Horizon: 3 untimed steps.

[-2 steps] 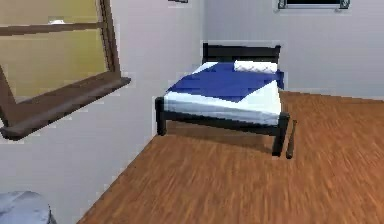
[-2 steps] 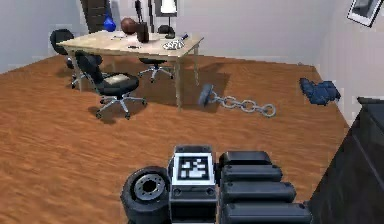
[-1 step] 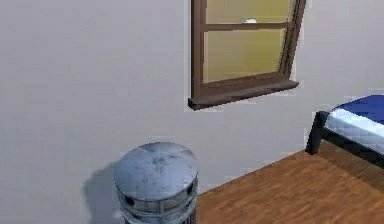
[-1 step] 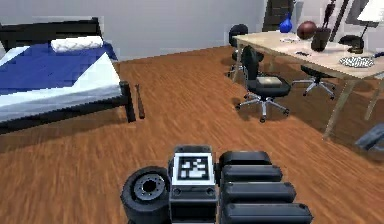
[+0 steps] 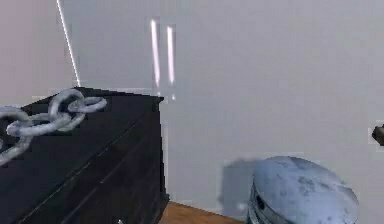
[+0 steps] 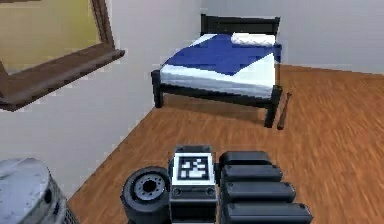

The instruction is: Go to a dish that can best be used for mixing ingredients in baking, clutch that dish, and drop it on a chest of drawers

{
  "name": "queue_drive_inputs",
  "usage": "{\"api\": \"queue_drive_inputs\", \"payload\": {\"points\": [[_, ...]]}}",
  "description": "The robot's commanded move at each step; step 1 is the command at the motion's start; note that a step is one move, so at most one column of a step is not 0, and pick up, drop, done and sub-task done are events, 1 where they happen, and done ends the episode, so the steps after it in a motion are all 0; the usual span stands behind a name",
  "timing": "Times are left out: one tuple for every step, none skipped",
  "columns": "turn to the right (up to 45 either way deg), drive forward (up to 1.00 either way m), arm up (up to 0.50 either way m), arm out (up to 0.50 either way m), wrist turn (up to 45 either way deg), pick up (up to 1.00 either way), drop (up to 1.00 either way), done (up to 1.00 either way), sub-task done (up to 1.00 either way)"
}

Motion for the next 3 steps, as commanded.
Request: {"api": "queue_drive_inputs", "payload": {"points": [[-45.0,0.0,0.0,0.0,0.0,0.0,0.0,0.0,0.0],[-15.0,0.0,0.0,0.0,0.0,0.0,0.0,0.0,0.0],[45.0,0.0,0.0,0.0,0.0,0.0,0.0,0.0,0.0]]}}
